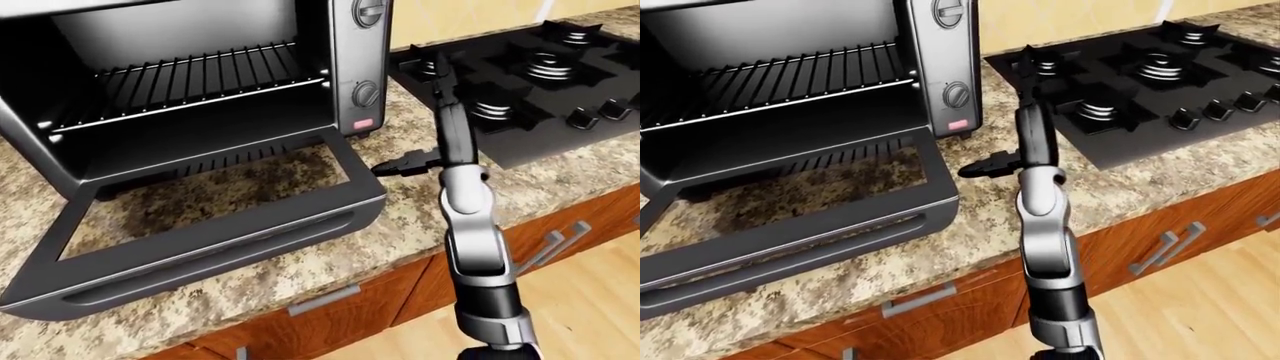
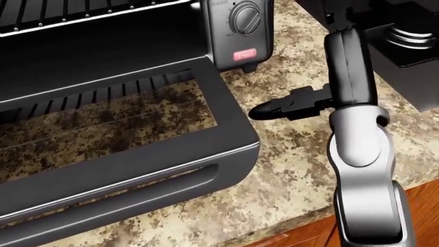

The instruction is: Close the toaster oven door.

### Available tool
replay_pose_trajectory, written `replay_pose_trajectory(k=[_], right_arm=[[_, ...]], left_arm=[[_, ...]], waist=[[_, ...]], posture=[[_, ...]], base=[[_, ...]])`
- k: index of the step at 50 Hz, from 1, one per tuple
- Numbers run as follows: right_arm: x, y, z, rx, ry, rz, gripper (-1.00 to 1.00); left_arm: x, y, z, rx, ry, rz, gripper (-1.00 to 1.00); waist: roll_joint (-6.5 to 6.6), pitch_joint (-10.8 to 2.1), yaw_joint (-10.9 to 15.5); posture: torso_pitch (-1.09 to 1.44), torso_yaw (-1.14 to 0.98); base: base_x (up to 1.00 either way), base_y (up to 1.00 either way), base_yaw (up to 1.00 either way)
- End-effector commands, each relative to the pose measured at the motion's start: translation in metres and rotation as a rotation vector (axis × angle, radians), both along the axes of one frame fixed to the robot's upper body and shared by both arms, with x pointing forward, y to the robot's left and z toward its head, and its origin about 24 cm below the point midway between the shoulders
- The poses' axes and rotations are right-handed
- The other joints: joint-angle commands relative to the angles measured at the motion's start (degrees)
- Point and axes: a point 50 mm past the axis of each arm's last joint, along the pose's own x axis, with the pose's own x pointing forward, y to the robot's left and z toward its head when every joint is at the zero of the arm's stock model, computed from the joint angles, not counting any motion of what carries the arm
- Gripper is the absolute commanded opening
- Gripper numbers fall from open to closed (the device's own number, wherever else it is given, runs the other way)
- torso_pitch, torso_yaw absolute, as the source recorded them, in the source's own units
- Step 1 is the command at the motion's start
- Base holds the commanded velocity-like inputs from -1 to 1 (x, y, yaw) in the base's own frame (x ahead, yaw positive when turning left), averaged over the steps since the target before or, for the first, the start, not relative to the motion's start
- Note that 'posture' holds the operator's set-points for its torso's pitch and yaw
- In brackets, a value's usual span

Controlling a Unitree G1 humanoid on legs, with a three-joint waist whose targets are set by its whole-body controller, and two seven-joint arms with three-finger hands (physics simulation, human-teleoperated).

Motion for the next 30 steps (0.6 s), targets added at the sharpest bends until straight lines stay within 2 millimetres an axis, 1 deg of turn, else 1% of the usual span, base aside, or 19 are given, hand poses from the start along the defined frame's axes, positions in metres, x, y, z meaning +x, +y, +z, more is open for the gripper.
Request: replay_pose_trajectory(k=[1, 9, 19, 30], right_arm=[[-0.004, 0.004, 0.020, -0.014, -0.100, 0.014, 1.00], [-0.002, 0.008, 0.006, -0.047, -0.078, 0.029, 1.00], [-0.003, 0.012, 0.002, -0.039, -0.073, 0.042, 1.00], [-0.006, 0.029, -0.008, -0.029, -0.059, 0.076, 1.00]], left_arm=[[-0.006, -0.003, 0.021, 0.067, -0.069, 0.006, 1.00], [-0.007, -0.002, 0.020, 0.068, -0.067, 0.009, 1.00], [-0.006, -0.002, 0.019, 0.069, -0.064, 0.010, 1.00], [-0.007, -0.001, 0.017, 0.066, -0.063, 0.012, 1.00]], waist=[[0.51, -1.24, 0.0], [0.60, -1.22, -0.1], [0.65, -1.19, -0.1], [0.80, -1.22, -0.2]], posture=[[0.00, 0.00], [0.00, 0.00], [0.00, 0.00], [0.00, 0.00]], base=[[0.00, 0.00, 0.00], [0.00, 0.00, 0.00], [0.00, 0.00, 0.00], [0.00, 0.00, 0.00]])
